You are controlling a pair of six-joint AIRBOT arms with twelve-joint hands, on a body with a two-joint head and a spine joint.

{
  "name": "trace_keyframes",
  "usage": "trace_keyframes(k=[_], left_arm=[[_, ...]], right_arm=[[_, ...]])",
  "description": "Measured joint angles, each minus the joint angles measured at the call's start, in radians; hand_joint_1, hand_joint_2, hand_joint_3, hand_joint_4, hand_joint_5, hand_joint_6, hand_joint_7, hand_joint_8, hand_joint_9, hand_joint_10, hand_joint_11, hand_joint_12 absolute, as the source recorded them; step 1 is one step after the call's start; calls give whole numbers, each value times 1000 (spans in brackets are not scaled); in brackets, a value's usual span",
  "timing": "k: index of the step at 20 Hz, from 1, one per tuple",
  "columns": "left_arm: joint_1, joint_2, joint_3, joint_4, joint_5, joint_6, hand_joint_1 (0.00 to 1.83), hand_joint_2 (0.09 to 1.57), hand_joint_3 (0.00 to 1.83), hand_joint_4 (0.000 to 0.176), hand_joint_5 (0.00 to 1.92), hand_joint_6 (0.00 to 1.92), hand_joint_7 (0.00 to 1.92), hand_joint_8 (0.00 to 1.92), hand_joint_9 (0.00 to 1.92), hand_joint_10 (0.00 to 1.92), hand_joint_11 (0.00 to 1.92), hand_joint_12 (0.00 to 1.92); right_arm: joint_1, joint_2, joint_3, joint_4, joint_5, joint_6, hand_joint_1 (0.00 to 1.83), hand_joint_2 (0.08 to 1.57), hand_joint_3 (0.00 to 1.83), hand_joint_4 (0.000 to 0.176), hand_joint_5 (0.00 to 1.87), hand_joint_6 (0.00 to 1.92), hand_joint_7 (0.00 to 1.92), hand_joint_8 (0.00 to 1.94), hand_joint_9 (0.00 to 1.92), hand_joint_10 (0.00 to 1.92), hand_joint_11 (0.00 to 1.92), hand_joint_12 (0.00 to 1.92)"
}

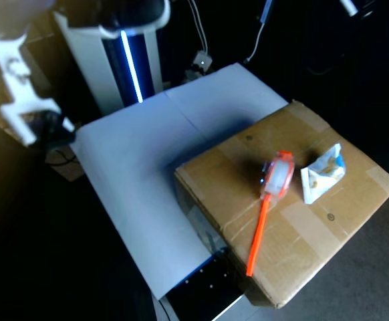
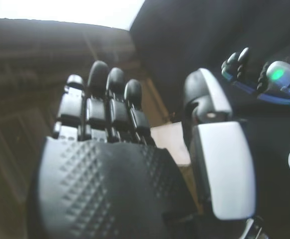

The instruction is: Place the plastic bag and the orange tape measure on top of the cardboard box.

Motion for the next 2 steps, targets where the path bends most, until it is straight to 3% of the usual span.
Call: trace_keyframes(k=[1,2], left_arm=[[46,-10,0,-37,45,-26,703,1178,0,0,300,227,343,3,334,198,0,1137],[88,-24,3,-68,89,-64,687,1170,0,0,294,98,311,1,386,106,0,1260]], right_arm=[[-24,-16,0,13,-35,0,393,1277,0,0,2,648,196,110,23,652,0,1023],[-45,-32,0,28,-57,3,300,1261,0,0,38,606,276,110,78,678,0,1049]])
